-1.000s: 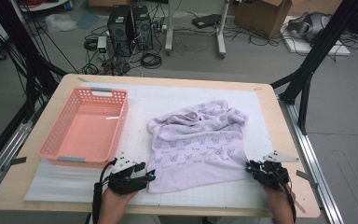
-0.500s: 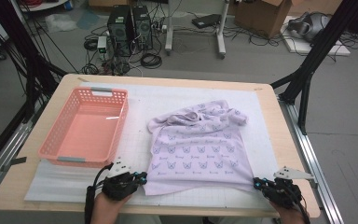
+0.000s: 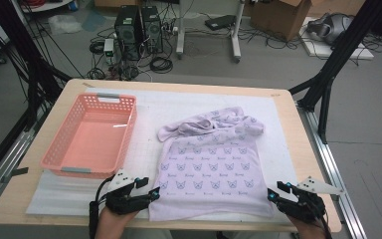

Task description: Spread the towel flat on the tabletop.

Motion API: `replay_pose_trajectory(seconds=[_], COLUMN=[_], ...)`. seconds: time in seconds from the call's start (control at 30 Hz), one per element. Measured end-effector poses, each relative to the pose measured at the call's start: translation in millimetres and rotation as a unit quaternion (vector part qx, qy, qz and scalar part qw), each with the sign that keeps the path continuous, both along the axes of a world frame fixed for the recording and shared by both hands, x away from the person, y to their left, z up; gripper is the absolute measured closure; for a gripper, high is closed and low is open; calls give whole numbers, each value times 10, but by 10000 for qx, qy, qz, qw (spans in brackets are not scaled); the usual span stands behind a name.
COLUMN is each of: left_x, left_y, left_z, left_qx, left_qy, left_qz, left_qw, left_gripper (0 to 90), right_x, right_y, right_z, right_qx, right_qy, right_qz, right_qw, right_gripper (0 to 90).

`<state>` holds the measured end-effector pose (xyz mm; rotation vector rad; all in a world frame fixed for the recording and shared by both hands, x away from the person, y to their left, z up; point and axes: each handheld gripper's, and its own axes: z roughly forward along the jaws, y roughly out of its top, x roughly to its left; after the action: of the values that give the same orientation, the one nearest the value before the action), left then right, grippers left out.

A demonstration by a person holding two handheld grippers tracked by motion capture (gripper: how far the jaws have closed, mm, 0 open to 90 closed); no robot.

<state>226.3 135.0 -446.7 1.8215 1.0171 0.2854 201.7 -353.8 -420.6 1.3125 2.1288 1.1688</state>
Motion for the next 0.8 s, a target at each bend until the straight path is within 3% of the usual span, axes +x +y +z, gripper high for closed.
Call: replay_pose_trajectory(seconds=[0.27, 0.43, 0.5, 0.53, 0.57, 0.6, 0.7, 0.8], left_x=[497, 538, 524, 526, 546, 578, 669, 801], left_y=[-251, -358, -374, -375, -356, -348, -336, -282], left_z=[-34, -52, -49, -49, -44, -43, -32, -33], left_qx=[463, 772, 918, 960, 951, 838, 775, 691], left_qy=[258, 155, 87, 62, 80, 194, 231, 172], left_qz=[77, 160, 297, 387, 332, 324, 528, 850], left_qw=[9986, 9968, 9953, 9946, 9949, 9958, 9953, 9938], left_gripper=[427, 404, 507, 619, 727, 846, 852, 856], right_x=[502, 735, 771, 782, 789, 803, 869, 983], right_y=[201, 288, 316, 307, 305, 301, 326, 321], right_z=[-148, -238, -278, -289, -289, -287, -281, -256], right_qx=[-308, -508, -680, -588, -519, -429, -526, -506], right_qy=[105, 200, 237, 175, 193, 218, 130, -145], right_qz=[47, 127, 163, 205, 217, 316, 267, 2], right_qw=[9995, 9984, 9973, 9979, 9982, 9983, 9982, 9986], right_gripper=[505, 477, 506, 579, 691, 864, 868, 868])
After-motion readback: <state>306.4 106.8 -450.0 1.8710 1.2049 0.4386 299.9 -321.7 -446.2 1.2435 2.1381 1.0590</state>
